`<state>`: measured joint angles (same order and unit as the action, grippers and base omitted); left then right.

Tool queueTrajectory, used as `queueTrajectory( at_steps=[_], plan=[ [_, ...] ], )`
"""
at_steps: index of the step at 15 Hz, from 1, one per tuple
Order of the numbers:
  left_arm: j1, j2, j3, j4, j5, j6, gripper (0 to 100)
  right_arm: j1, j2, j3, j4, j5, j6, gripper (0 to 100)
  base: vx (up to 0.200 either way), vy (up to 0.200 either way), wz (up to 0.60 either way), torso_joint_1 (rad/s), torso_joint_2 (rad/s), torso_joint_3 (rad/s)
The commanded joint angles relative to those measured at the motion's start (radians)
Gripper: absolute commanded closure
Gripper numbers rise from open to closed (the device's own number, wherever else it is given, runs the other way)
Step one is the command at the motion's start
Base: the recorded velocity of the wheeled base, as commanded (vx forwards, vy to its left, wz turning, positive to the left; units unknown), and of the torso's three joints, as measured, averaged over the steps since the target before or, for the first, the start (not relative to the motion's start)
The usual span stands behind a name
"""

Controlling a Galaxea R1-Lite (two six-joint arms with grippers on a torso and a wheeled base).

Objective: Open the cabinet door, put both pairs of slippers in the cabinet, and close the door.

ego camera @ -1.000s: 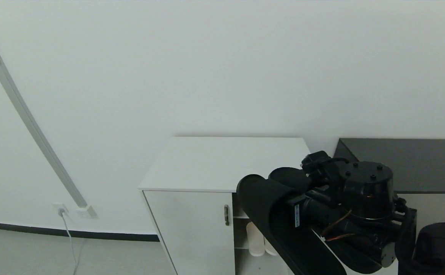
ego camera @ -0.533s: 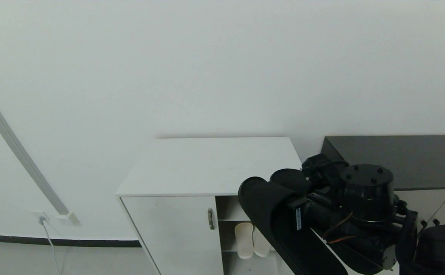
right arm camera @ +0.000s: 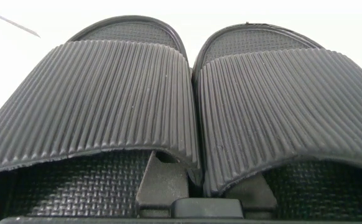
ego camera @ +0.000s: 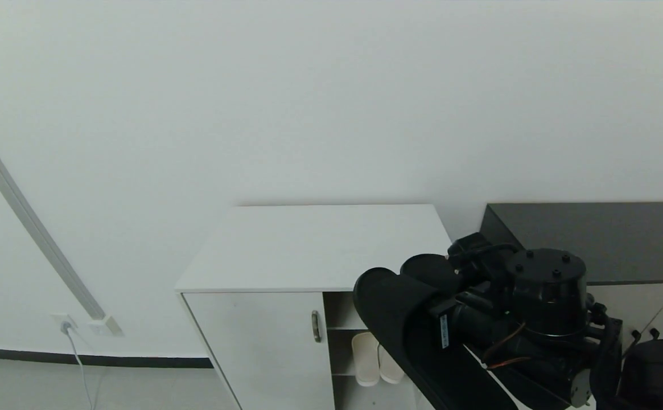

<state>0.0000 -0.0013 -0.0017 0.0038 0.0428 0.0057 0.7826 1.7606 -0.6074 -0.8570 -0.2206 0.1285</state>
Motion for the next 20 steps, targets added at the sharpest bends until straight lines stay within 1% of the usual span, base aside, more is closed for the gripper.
queueTrajectory(
  at_steps=[1,3,8,11,20],
  plan=[
    [0.0,0.001,0.0,0.001,0.0,-0.001,100,0.011,0.003,0.008,-0.008,0.0,-0.001,100,0.0,0.0,0.0,-0.071,0.17,0.119],
    [0.0,0.001,0.0,0.001,0.0,-0.001,100,0.017,0.003,0.015,-0.016,0.0,-0.003,100,0.0,0.0,0.0,-0.139,0.33,0.173],
    [0.0,0.001,0.0,0.001,0.0,-0.006,100,0.024,0.0,0.083,-0.074,-0.002,-0.004,100,0.0,0.0,0.0,-0.159,0.37,0.2],
    [0.0,0.001,0.0,0.001,0.0,-0.006,100,0.032,0.002,0.087,-0.076,-0.002,-0.004,100,0.0,0.0,0.0,-0.175,0.4,0.222],
    [0.0,0.001,0.0,0.001,0.0,-0.006,100,0.034,0.005,0.092,-0.076,0.0,-0.004,100,0.0,0.0,0.0,-0.222,0.54,0.317]
  ],
)
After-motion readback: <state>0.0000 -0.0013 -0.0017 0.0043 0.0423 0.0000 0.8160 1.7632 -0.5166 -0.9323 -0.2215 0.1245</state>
